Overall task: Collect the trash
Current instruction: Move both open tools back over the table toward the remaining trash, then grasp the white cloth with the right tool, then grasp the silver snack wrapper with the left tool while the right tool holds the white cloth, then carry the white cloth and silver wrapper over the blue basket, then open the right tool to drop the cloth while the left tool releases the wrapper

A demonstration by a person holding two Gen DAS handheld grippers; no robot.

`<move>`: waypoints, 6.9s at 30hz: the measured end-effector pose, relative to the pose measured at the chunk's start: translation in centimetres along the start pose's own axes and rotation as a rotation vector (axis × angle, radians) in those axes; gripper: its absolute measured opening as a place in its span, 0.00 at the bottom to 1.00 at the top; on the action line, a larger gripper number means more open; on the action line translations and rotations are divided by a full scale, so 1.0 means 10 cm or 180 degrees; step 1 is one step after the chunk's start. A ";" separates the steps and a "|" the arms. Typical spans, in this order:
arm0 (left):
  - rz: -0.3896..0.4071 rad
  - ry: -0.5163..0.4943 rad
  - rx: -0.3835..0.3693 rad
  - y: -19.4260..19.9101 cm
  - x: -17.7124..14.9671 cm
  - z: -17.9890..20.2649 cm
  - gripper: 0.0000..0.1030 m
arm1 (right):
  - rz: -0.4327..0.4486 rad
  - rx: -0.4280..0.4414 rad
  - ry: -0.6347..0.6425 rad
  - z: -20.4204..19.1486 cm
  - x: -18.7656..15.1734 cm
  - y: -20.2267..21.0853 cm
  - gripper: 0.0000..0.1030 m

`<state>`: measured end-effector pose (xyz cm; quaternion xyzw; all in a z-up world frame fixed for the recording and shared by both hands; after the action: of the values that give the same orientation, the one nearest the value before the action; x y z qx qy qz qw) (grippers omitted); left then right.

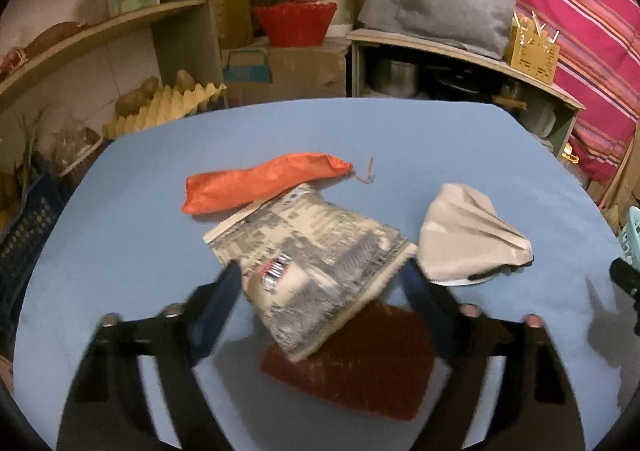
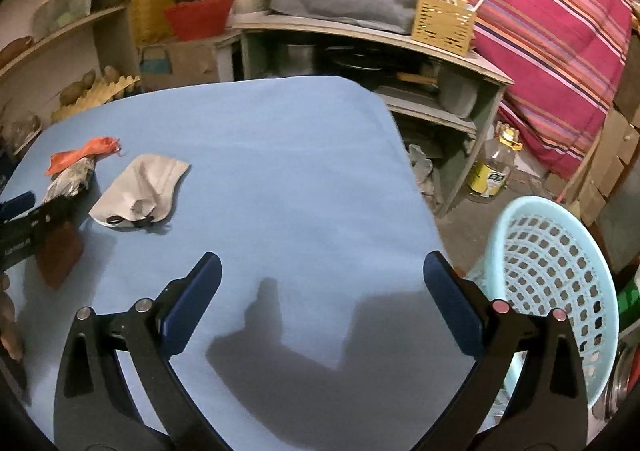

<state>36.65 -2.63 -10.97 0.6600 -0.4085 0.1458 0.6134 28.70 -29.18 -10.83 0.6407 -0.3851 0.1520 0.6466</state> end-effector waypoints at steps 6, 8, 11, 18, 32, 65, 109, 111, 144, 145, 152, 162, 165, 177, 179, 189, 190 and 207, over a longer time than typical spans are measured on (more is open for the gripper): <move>-0.0015 -0.0043 -0.0076 -0.03 -0.04 -0.03 0.34 | -0.0017 0.0067 0.0073 -0.26 -0.02 -0.06 0.96; 0.0000 -0.0053 -0.0112 -0.02 -0.04 -0.05 0.18 | -0.0028 0.0095 0.0098 -0.34 -0.03 -0.07 0.96; 0.0020 0.0015 -0.0180 -0.01 -0.06 -0.15 0.04 | -0.0045 0.0142 0.0124 -0.47 -0.04 -0.10 0.96; 0.0178 0.0166 -0.0162 0.22 -0.07 -0.44 0.02 | -0.0062 0.0297 0.0152 -0.79 -0.04 -0.14 0.96; 0.0026 0.0419 0.0043 0.29 -0.25 -0.96 0.04 | -0.0199 0.0484 0.0091 -1.47 0.03 -0.48 0.95; -0.0036 0.0583 0.0007 0.00 0.09 -0.68 0.90 | -0.0349 0.0357 -0.0049 -0.47 0.03 -0.40 0.26; -0.0264 0.0572 -0.0147 -0.10 -0.05 -0.62 0.22 | -0.0242 0.0471 0.0160 -0.47 -0.01 -0.09 0.27; -0.0230 0.0545 -0.0113 0.04 -0.05 -0.64 0.22 | -0.0221 0.0524 0.0108 -0.41 -0.01 -0.01 0.27; 0.0464 -0.0003 -0.0291 0.96 0.57 0.99 0.22 | 0.0236 0.0215 -0.0649 1.47 0.31 0.73 0.27; 0.0481 -0.0036 -0.0312 0.97 0.59 1.09 0.22 | 0.0244 0.0192 -0.0678 1.54 0.30 0.75 0.27; 0.0593 -0.0307 -0.0473 1.05 0.78 1.73 0.22 | 0.0289 -0.0046 -0.0879 2.25 0.23 0.87 0.27; 0.0577 -0.0474 -0.0813 0.93 0.89 2.53 0.22 | 0.0264 -0.0097 -0.1099 2.75 0.13 0.87 0.28; 0.0561 -0.0552 -0.0854 0.89 0.88 2.71 0.22 | 0.0224 -0.0092 -0.1097 2.74 0.13 0.81 0.34; 0.0609 -0.0701 -0.1068 0.94 0.96 3.23 0.23 | 0.0261 -0.0255 -0.1298 2.97 0.14 0.80 0.79; 0.0616 -0.0754 -0.1106 0.95 0.97 3.39 0.23 | 0.0361 -0.0358 -0.1371 3.10 0.15 0.89 0.86; 0.0591 -0.0972 -0.1432 0.91 0.99 4.20 0.30 | 0.0490 -0.0483 -0.1695 3.49 0.11 1.03 0.92; 0.0595 -0.0994 -0.1440 0.89 0.99 4.24 0.31 | 0.0492 -0.0488 -0.1690 3.49 0.11 1.03 0.92; 0.0587 -0.0731 -0.1153 0.84 0.92 3.38 0.85 | 0.0444 -0.0473 -0.1609 3.33 0.14 0.96 0.95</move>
<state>25.93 -36.61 -5.77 0.5112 -0.5537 0.0494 0.6555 12.91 -59.85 -6.92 0.5811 -0.5875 0.0028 0.5632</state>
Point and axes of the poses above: each gripper's, at about its wrist camera, not at the fingertips, and y roughly against the way its jaws point, z to its right, x to its top, the point moved 9 cm from there along -y, roughly the way its jaws point, and after that the axes turned 15 degrees about -y, right-handed, at the moved point
